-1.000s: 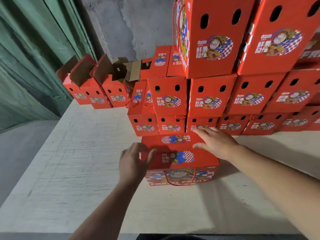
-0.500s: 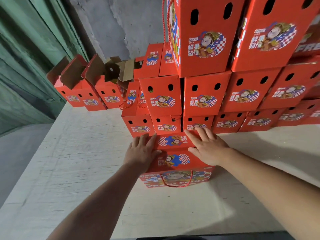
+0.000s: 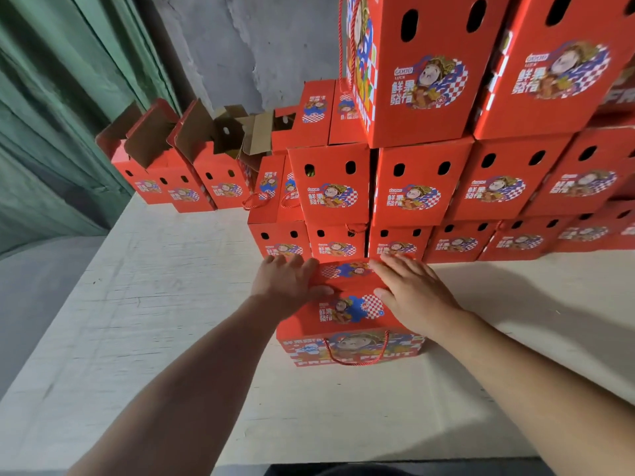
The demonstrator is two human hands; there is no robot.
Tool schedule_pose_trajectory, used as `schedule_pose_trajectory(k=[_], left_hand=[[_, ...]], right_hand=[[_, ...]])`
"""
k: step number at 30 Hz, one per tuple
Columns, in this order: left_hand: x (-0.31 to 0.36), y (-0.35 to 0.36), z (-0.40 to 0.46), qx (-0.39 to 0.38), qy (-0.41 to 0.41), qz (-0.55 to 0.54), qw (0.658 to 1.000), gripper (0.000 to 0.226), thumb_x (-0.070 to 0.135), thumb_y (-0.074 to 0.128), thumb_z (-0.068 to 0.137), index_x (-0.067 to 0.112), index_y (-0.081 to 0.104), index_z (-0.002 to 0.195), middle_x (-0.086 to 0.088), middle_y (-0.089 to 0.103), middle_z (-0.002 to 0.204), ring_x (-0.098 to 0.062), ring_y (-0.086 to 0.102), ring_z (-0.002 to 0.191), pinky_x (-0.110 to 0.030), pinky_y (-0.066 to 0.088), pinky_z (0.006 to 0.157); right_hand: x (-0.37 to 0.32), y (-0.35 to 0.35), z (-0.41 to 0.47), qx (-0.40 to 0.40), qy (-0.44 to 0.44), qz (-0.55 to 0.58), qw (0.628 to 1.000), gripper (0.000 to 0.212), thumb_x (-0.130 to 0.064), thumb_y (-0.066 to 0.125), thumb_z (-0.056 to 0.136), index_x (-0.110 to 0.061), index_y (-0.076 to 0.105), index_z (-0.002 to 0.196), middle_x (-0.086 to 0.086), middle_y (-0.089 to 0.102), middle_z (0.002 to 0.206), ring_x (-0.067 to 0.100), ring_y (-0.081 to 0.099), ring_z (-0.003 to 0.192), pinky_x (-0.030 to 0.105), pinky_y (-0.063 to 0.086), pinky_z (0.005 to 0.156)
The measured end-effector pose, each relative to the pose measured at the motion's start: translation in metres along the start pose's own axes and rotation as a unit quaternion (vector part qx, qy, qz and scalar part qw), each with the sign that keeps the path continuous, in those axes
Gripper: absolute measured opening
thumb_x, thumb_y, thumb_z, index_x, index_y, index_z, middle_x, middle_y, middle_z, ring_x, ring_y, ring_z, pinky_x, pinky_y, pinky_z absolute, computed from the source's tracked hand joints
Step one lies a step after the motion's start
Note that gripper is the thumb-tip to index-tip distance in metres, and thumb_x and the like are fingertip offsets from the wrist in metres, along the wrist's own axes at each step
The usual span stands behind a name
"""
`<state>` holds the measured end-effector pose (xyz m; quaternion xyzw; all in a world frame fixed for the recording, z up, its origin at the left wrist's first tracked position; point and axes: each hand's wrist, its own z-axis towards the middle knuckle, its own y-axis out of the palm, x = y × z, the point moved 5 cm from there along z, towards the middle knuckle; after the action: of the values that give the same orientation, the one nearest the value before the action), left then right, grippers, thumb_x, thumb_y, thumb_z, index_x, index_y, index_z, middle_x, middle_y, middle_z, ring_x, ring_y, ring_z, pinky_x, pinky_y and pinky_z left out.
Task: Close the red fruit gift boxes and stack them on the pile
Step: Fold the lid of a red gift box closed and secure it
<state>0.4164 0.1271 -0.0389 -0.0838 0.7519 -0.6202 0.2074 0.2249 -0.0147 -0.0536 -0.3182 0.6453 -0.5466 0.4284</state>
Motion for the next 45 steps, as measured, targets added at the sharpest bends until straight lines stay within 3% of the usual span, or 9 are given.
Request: schedule_pose_trajectory(k=[5, 11, 17, 22, 25, 27, 31, 37, 45], left_hand=[[-0.005, 0.002, 0.012, 0.050, 0.003, 0.030, 0.998, 0.090, 0.086, 0.001, 0.084, 0.026, 0.050, 0.131, 0.000, 0.075, 0.110, -0.026, 0.071, 0.101, -0.039, 0.052, 0.091], [0.008, 0.033, -0.003, 0.030, -0.018, -0.077, 0.996, 0.100, 0.093, 0.004, 0.083, 0.035, 0.015, 0.164, -0.002, 0.047, 0.146, -0.029, 0.046, 0.132, -0.046, 0.034, 0.114], [0.015, 0.034, -0.004, -0.017, -0.034, -0.038, 0.999, 0.108, 0.091, -0.003, 0.075, 0.033, -0.001, 0.165, -0.006, 0.038, 0.152, -0.031, 0.039, 0.137, -0.045, 0.027, 0.119], [-0.002, 0.017, 0.000, -0.003, 0.003, -0.117, 0.993, 0.105, 0.096, 0.015, 0.075, 0.036, 0.029, 0.160, -0.001, 0.054, 0.146, -0.032, 0.053, 0.131, -0.048, 0.043, 0.110], [-0.014, 0.005, 0.004, -0.007, 0.001, -0.181, 0.983, 0.097, 0.098, 0.021, 0.074, 0.035, 0.056, 0.140, 0.000, 0.071, 0.125, -0.028, 0.068, 0.114, -0.045, 0.057, 0.092], [-0.016, 0.001, 0.008, -0.018, -0.026, -0.196, 0.980, 0.095, 0.097, 0.024, 0.072, 0.036, 0.061, 0.135, -0.002, 0.074, 0.120, -0.030, 0.070, 0.109, -0.043, 0.058, 0.088], [-0.009, 0.002, 0.002, -0.010, -0.035, -0.162, 0.986, 0.096, 0.095, 0.021, 0.071, 0.036, 0.055, 0.138, -0.002, 0.073, 0.117, -0.031, 0.070, 0.104, -0.040, 0.056, 0.084], [0.004, 0.010, -0.012, -0.005, -0.076, -0.151, 0.986, 0.099, 0.094, 0.014, 0.072, 0.038, 0.041, 0.149, 0.003, 0.066, 0.130, -0.029, 0.067, 0.111, -0.039, 0.052, 0.079], [-0.010, 0.003, -0.027, -0.037, -0.108, -0.148, 0.982, 0.087, 0.093, 0.004, 0.084, 0.036, 0.062, 0.114, 0.000, 0.073, 0.111, -0.028, 0.068, 0.104, -0.037, 0.048, 0.076]], right_hand=[[0.007, -0.006, 0.023, 0.042, 0.006, 0.005, 0.999, 0.054, -0.046, 0.042, 0.108, -0.034, 0.033, 0.160, -0.005, 0.040, 0.163, 0.021, 0.032, 0.151, 0.041, 0.026, 0.121], [0.002, 0.030, 0.002, -0.040, 0.021, -0.020, 0.999, 0.083, -0.072, 0.019, 0.100, -0.032, -0.017, 0.163, -0.005, -0.029, 0.168, 0.015, -0.028, 0.155, 0.038, -0.012, 0.127], [0.002, 0.029, 0.012, -0.158, 0.025, -0.020, 0.987, 0.088, -0.080, 0.013, 0.095, -0.035, -0.035, 0.155, -0.006, -0.048, 0.158, 0.014, -0.045, 0.145, 0.041, -0.020, 0.124], [-0.008, 0.011, -0.014, 0.059, 0.014, 0.032, 0.998, 0.074, -0.059, 0.045, 0.102, -0.024, 0.023, 0.164, 0.004, 0.014, 0.172, 0.027, 0.012, 0.157, 0.047, 0.014, 0.128], [-0.029, -0.004, -0.036, 0.247, -0.054, 0.080, 0.964, 0.046, -0.049, 0.058, 0.094, -0.020, 0.065, 0.128, 0.002, 0.051, 0.125, 0.028, 0.051, 0.108, 0.040, 0.042, 0.089], [-0.047, 0.007, -0.038, 0.190, -0.085, 0.069, 0.976, 0.054, -0.065, 0.051, 0.094, -0.024, 0.060, 0.128, -0.004, 0.047, 0.122, 0.022, 0.047, 0.104, 0.034, 0.038, 0.083], [-0.053, 0.043, -0.032, 0.010, -0.022, 0.010, 1.000, 0.108, -0.088, 0.044, 0.084, -0.024, 0.013, 0.165, -0.007, 0.015, 0.169, 0.021, 0.015, 0.156, 0.045, 0.016, 0.128], [-0.056, 0.035, -0.030, 0.069, -0.006, -0.024, 0.997, 0.106, -0.084, 0.073, 0.065, -0.023, 0.041, 0.146, -0.004, 0.052, 0.143, 0.024, 0.052, 0.132, 0.044, 0.040, 0.111], [-0.056, 0.034, -0.046, 0.190, -0.054, -0.013, 0.980, 0.116, -0.075, 0.089, 0.048, -0.021, 0.046, 0.141, 0.002, 0.047, 0.138, 0.029, 0.044, 0.133, 0.047, 0.029, 0.109]])
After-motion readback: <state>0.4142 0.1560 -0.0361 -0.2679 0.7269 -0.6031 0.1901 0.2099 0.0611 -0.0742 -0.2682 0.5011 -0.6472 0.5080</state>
